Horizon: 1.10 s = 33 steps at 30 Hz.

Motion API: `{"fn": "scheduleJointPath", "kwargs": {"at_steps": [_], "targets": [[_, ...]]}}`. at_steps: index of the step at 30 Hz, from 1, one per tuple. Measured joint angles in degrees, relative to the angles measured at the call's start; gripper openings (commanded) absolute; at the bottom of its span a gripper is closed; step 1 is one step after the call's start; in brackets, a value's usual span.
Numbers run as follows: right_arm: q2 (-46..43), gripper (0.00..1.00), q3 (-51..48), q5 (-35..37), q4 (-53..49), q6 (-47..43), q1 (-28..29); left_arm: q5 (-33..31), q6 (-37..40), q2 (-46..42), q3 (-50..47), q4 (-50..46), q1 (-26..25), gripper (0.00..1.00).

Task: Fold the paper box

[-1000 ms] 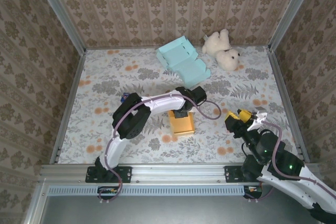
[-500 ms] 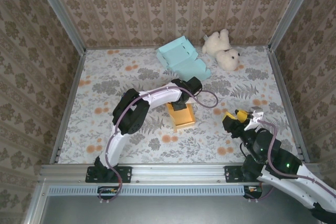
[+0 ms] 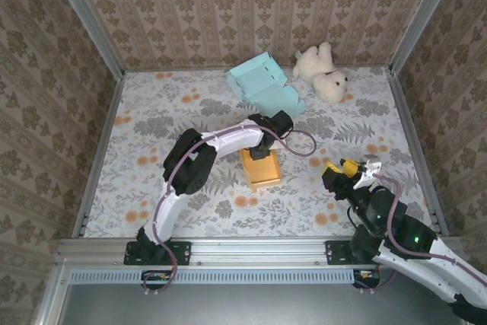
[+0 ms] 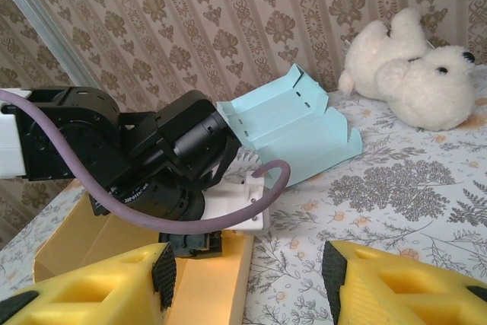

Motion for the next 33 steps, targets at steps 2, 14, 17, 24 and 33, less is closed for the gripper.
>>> {"fn": "scheduleJointPath", "kwargs": {"at_steps": [2,14,17,24,33], "targets": [[0.00,0.56,0.00,0.00,0.00,0.00,0.02,-0.59,0.02,-0.74,0.28,0.26,-0.46,0.45],[0.00,0.56,-0.02,0.00,0.00,0.00,0.02,-4.81,-3.13,-9.92,1.05,3.69,-3.39,0.53],[0.02,0.56,-0.02,0.00,0.00,0.00,0.00,-8.59,-8.55,-11.93,3.30,3.58,-3.74,0.62],[0.50,0.57,-0.28,-0.04,0.17,0.00,0.02,-13.00,-32.59,-18.82,7.48,-5.09,-1.64,0.66],[3.41,0.57,-0.39,-1.22,1.20,0.00,0.02,-4.39,-61.75,-29.00,0.20,-13.77,1.49,0.69]]}}
